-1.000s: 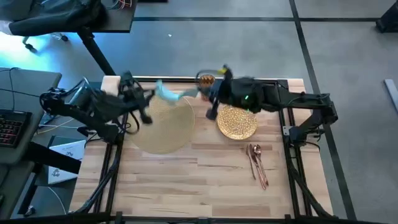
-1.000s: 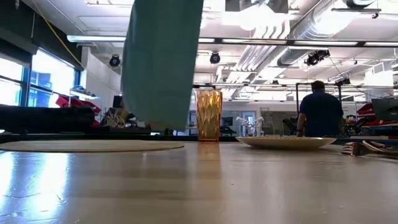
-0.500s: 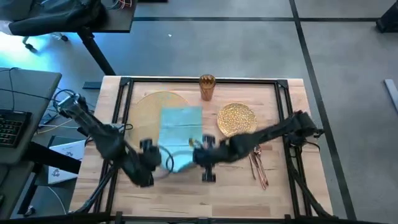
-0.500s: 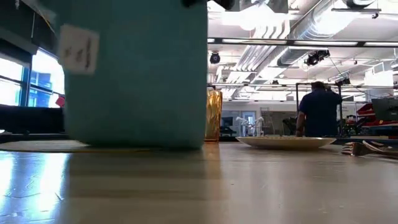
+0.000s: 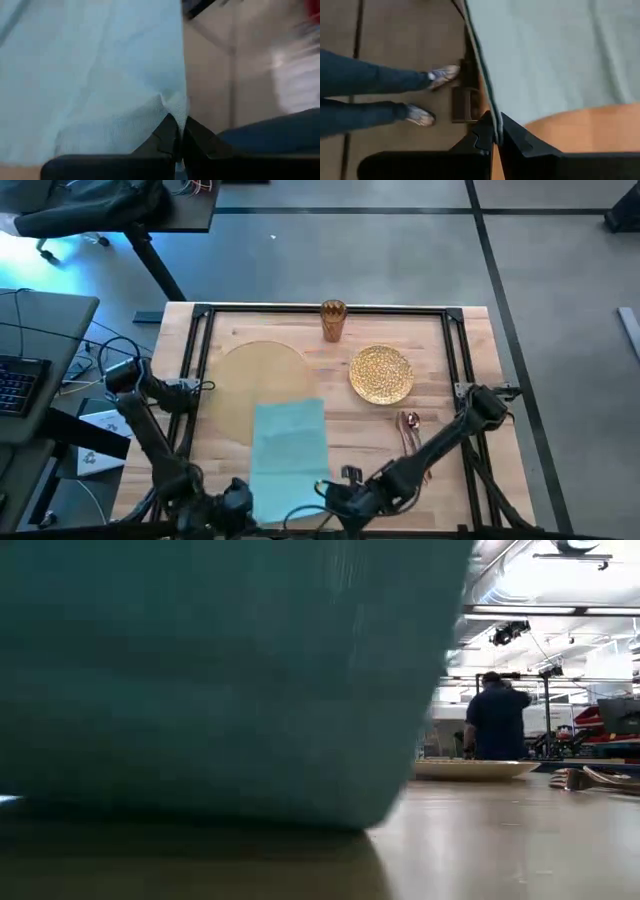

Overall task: Set table place
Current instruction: Fold the blue table napkin

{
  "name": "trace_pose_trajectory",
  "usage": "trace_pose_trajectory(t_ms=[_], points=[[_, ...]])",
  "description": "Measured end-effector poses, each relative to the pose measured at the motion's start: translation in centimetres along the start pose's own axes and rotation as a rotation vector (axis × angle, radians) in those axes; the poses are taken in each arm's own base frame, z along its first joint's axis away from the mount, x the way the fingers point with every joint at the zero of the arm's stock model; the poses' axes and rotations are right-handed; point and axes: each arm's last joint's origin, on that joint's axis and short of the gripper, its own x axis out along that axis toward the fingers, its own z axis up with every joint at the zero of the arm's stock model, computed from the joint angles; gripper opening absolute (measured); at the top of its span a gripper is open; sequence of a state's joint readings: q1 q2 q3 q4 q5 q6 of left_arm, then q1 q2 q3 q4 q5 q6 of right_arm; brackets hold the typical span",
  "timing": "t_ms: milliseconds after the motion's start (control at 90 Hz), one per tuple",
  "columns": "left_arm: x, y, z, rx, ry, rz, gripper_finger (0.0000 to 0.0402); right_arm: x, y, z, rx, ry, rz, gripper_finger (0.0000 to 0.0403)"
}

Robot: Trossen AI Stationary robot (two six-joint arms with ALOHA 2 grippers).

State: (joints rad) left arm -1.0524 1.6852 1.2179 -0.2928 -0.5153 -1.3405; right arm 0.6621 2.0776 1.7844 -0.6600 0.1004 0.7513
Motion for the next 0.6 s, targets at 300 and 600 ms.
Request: trace_pose_trajectory(t_ms=[300,600], points=[[-0.6,3.6,1.7,-0.038,-0.082,0.332,0.0000,0.3,-5.3,2.7,0.069,0.014,-0.206,0.0000],[-1.7,8.4,5.1,0.047,-0.073,0.789,0.0000,0.6,-14.0,7.1,0.192,0.018,-0.365,0.0000]])
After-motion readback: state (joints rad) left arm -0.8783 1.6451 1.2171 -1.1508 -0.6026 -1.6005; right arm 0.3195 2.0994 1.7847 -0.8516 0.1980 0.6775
